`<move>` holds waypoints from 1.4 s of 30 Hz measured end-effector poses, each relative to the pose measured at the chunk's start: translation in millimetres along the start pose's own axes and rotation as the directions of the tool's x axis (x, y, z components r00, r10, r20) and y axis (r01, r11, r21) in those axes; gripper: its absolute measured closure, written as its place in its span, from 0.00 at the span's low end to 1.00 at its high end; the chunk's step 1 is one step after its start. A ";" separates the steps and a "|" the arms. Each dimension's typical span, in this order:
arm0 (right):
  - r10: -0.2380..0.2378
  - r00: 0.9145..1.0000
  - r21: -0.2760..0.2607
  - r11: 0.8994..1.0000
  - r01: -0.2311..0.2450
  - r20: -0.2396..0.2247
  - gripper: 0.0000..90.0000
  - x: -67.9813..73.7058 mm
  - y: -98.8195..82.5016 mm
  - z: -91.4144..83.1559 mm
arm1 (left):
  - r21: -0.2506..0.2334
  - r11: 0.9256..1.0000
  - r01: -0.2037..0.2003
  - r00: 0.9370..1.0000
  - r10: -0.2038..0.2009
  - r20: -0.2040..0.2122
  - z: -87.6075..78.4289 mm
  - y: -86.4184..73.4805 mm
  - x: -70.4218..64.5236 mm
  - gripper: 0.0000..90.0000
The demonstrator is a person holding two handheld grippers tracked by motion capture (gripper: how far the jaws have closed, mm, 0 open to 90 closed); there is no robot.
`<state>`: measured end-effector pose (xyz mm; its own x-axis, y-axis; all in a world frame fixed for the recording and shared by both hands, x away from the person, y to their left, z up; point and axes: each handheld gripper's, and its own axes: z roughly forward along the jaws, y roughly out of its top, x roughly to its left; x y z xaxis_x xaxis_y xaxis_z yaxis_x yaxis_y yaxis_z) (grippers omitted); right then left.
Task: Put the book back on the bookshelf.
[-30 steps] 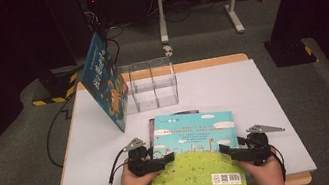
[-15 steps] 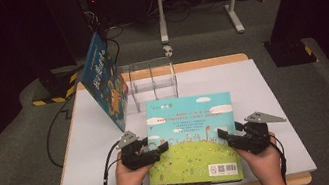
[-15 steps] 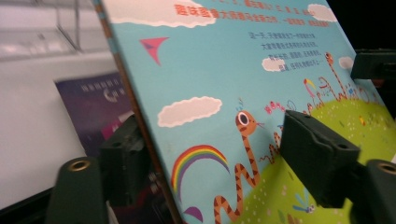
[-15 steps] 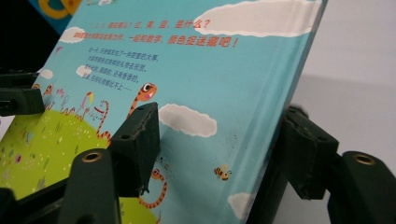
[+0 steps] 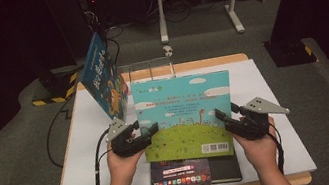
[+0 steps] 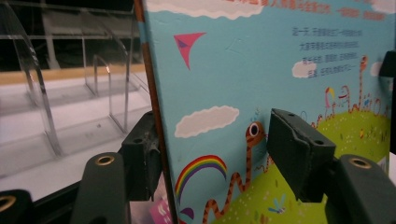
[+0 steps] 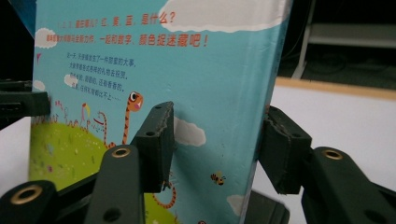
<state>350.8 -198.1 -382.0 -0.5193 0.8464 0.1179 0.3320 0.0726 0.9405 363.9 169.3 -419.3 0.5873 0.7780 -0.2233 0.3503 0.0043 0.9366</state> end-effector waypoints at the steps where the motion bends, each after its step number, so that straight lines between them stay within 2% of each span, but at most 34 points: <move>1: -0.007 1.000 -0.017 1.000 0.007 0.003 0.58 1.2 3.0 -1.2 | -0.005 1.000 -0.012 1.000 0.012 -0.005 0.7 3.3 0.1 0.44; 3: -0.027 1.000 -0.043 0.999 0.028 0.014 0.59 4.1 8.7 -2.8 | -0.011 0.999 -0.041 0.999 0.041 -0.019 1.6 7.3 0.8 0.44; 6: -0.054 0.998 -0.055 0.997 0.055 0.029 0.58 5.8 15.6 -1.7 | -0.014 0.998 -0.063 0.998 0.063 -0.025 3.8 13.0 2.4 0.44; 10: -0.066 0.997 -0.067 0.995 0.068 0.031 0.58 7.2 15.0 -2.7 | -0.023 0.998 -0.065 0.998 0.065 -0.021 3.6 7.7 3.4 0.44; 11: -0.067 0.997 -0.064 0.996 0.068 0.028 0.58 7.5 12.3 -2.8 | -0.045 0.997 -0.063 0.998 0.062 -0.018 2.9 4.0 3.7 0.43; 14: -0.061 0.998 -0.103 0.993 0.058 -0.025 0.54 7.9 5.4 -8.2 | -0.076 0.994 -0.081 0.997 0.080 -0.012 -1.8 -1.9 2.5 0.43; 17: -0.057 0.996 -0.114 0.992 0.049 -0.069 0.49 8.1 1.8 -13.3 | -0.083 0.992 -0.094 0.996 0.094 -0.005 -6.3 -4.3 0.4 0.42; 21: -0.042 0.992 -0.102 0.994 0.030 -0.117 0.42 8.5 -1.5 -17.2 | -0.092 0.990 -0.105 0.994 0.105 -0.008 -12.0 -7.1 -2.8 0.42; 28: -0.062 0.986 -0.082 0.995 0.050 -0.156 0.31 8.7 2.2 -13.9 | -0.098 0.990 -0.098 0.995 0.099 -0.001 -16.3 -10.4 -3.4 0.42; 32: -0.080 0.978 -0.066 0.995 0.069 -0.190 0.34 12.6 6.8 -7.5 | -0.099 0.990 -0.104 0.995 0.104 -0.002 -18.2 -11.9 -2.8 0.42; 37: -0.084 0.976 -0.031 0.996 0.080 -0.202 0.35 15.9 9.1 2.7 | -0.094 0.990 -0.108 0.994 0.108 -0.001 -20.7 -13.2 -2.4 0.42; 39: -0.095 0.974 -0.012 0.995 0.094 -0.204 0.43 17.7 7.2 4.8 | -0.093 0.988 -0.119 0.993 0.119 -0.009 -22.5 -14.1 -1.6 0.42; 41: -0.141 0.967 -0.001 0.990 0.144 -0.211 0.50 20.0 3.3 6.4 | -0.095 0.988 -0.120 0.992 0.117 -0.042 -26.1 -15.4 0.9 0.42; 42: -0.153 0.961 0.001 0.987 0.158 -0.229 0.56 20.0 1.5 5.6 | -0.098 0.990 -0.104 0.994 0.099 -0.054 -28.9 -16.6 4.5 0.42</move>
<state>345.3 -178.1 -380.0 -0.7308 0.6813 0.0421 0.2463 0.2056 0.9471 339.6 190.9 -428.0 0.5789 0.8074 -0.1144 0.2140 -0.0150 0.9767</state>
